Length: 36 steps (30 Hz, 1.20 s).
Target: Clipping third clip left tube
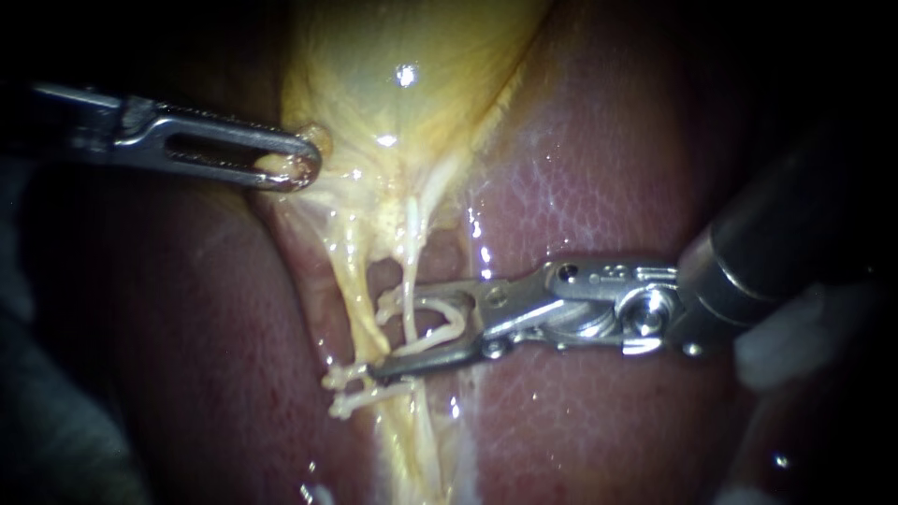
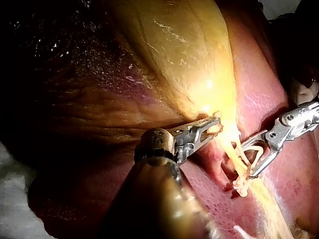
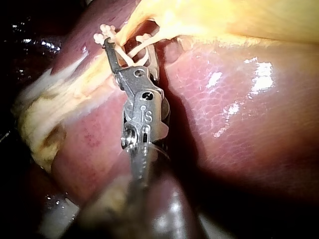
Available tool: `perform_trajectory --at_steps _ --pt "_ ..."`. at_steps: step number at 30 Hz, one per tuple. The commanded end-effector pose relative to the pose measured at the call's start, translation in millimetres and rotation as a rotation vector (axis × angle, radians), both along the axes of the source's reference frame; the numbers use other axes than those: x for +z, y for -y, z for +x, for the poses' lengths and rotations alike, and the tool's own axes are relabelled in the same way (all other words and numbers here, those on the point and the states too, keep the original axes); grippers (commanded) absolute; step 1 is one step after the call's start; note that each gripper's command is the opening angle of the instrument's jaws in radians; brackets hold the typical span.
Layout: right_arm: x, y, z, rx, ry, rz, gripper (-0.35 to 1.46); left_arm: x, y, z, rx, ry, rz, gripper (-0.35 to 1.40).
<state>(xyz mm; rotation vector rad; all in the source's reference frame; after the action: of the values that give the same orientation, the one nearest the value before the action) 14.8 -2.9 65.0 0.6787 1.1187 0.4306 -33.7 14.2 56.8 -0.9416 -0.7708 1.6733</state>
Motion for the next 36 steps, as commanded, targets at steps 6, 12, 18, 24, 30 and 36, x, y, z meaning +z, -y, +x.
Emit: perform_trajectory --at_steps 6,12,18,24,30,36 --pt "0.0 0.0 0.0 0.000 0.000 0.000 0.50 0.0 0.0 0.0 0.000 0.000 0.000 -0.35" --pt "-0.1 0.1 -0.9 -0.006 -0.004 0.001 0.50 0.0 0.0 0.0 0.000 0.000 0.000 -0.35" --pt "0.1 0.0 -2.8 0.001 0.001 -0.005 0.50 0.0 0.0 0.0 0.000 0.000 0.000 -0.35" --pt "0.6 -0.4 -4.5 0.007 0.013 -0.012 0.50 0.0 0.0 0.0 0.000 0.000 0.000 -0.35" --pt "0.4 -0.6 -5.6 0.005 0.012 -0.018 0.50 -0.1 0.0 0.1 0.000 0.000 0.000 -0.35" --pt "-1.2 -1.1 -7.1 0.008 0.012 -0.011 0.50 -0.1 0.0 0.2 0.000 0.000 0.000 -0.35"
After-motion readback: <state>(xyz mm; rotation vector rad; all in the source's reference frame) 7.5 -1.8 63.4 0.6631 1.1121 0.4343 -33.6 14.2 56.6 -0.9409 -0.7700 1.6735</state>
